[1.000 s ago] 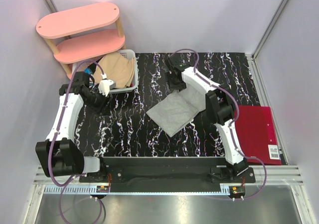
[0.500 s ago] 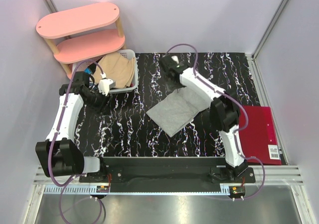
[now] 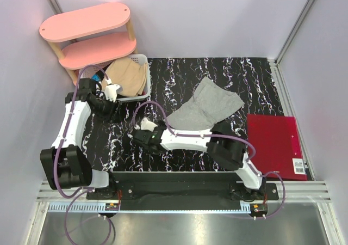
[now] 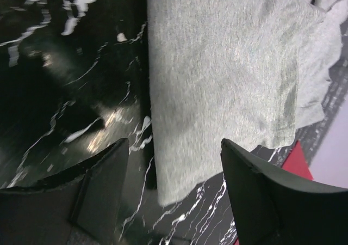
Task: Fold and stack the t-shirts
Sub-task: Grab one side of the 2/3 rectangular tshirt with right arm
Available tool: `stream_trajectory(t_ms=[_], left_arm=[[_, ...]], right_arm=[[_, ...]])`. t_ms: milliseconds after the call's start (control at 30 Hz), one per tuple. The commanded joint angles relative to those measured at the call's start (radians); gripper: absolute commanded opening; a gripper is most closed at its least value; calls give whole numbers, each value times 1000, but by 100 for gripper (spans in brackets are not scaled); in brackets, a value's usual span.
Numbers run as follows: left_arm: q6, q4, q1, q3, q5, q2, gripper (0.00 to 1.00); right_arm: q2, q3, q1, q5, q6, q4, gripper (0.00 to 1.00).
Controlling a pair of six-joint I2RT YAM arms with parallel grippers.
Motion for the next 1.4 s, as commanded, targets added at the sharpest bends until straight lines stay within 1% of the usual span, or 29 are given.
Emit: stream_trajectory(t_ms=[0,167,333,433,600,800,833,900,933,1033,1100,1233,1367], left_arm=[[-6,31,2,2,17,-42,46],[4,24,4,2,3,-62,46],[3,21,4,15,3,-62,46],[4,20,4,27,4,-56,46],[7,14,4,39,1,-54,46],[10,11,4,41,0,-56,46],[9,11,4,41,1,-54,46],[9,9,4,41,1,-54,46],[9,9,4,44,3,-53,46],[9,6,2,45,6,-53,46],[9,5,4,45,8,-53,46],[12,3,4,49,9,-56,46],[17,-3,4,47,8,-70,46]], right_arm=[[80,18,-13,182,47,0,75],[149,24,-12,172,82,0,75],[184,19,-12,169,105,0,74],[195,13,-12,143,128,1,70],[220,-11,-12,97,172,1,56],[260,-57,-12,87,229,0,47],[264,-60,-12,84,235,-2,40],[272,-67,-12,75,248,0,29],[276,-64,-12,68,251,-2,20],[270,-44,-12,44,245,-4,3],[260,-24,-13,32,240,-16,1],[202,76,-10,-12,206,-63,1],[129,183,-2,-132,193,-115,0]])
